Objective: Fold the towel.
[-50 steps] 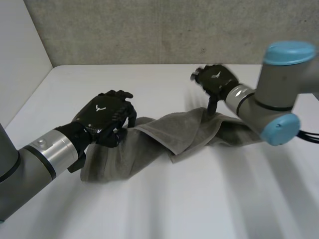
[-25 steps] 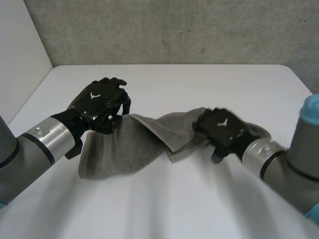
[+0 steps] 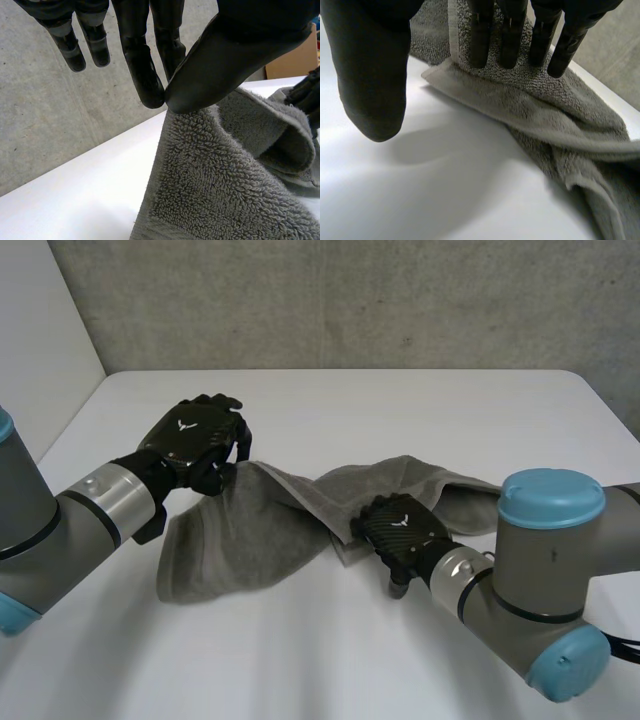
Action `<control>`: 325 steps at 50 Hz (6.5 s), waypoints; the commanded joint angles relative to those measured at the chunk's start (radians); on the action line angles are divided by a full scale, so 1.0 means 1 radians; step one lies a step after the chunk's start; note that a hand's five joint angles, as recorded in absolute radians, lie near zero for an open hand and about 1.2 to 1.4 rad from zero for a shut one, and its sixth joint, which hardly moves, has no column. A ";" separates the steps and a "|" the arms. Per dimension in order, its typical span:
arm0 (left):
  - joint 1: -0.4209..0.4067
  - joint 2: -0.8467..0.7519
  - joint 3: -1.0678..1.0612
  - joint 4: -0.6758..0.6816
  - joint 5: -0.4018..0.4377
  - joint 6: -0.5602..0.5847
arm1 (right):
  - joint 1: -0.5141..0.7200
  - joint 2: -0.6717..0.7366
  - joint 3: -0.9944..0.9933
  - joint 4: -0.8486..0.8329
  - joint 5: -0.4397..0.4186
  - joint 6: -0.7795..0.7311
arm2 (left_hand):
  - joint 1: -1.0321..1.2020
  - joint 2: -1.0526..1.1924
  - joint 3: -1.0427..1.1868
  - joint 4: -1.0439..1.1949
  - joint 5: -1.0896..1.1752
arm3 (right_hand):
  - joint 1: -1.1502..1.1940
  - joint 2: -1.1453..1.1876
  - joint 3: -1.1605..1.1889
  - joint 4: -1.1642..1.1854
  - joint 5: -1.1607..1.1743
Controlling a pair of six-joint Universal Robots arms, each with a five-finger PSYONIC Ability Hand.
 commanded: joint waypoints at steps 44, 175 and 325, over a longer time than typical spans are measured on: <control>0.015 -0.030 0.030 -0.002 0.000 -0.001 | 0.055 0.132 -0.285 -0.008 0.063 0.116 | 0.097 0.073 -0.051 -0.059 0.055 | 0.104 0.080 -0.043 -0.076 0.140; -0.085 -0.027 0.125 -0.073 -0.004 -0.263 | -0.292 -0.097 0.129 -0.011 -0.098 0.188 | 0.097 0.073 -0.051 -0.059 0.055 | -0.090 -0.113 -0.043 -0.076 -0.054; -0.116 -0.217 0.199 -0.127 -0.087 0.137 | -0.440 -0.148 0.000 0.377 -0.290 -0.231 | 0.097 0.073 -0.051 -0.059 0.055 | 0.957 0.934 -0.043 -0.076 0.993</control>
